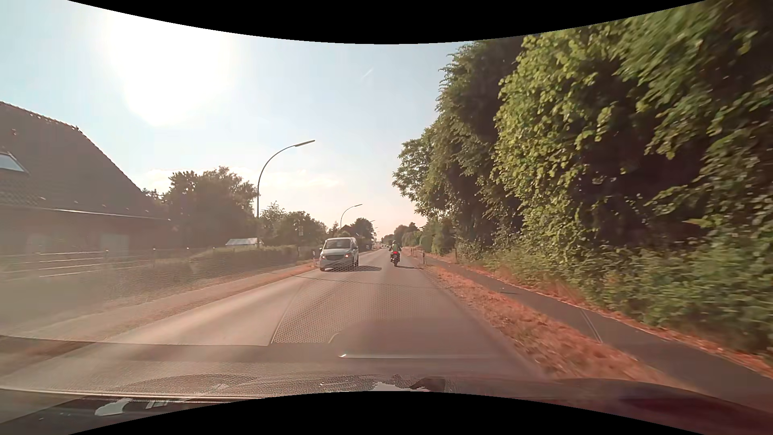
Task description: Follow the waypoints while adhering to traffic rules and regulations
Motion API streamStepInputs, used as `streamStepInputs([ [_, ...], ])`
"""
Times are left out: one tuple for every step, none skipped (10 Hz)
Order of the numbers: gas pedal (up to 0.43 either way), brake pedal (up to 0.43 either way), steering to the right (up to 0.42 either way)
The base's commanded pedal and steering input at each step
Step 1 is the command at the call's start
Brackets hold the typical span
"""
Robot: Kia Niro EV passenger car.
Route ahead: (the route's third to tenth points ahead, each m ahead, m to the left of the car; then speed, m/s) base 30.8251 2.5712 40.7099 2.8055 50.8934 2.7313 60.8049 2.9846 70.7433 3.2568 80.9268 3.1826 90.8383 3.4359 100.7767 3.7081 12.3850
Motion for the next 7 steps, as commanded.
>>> streamStepInputs([
  [0.169,0.0,-0.004],
  [0.177,0.0,-0.004],
  [0.177,0.0,-0.004],
  [0.177,0.0,-0.004],
  [0.177,0.0,-0.004],
  [0.177,0.0,-0.004],
  [0.177,0.0,-0.004],
])
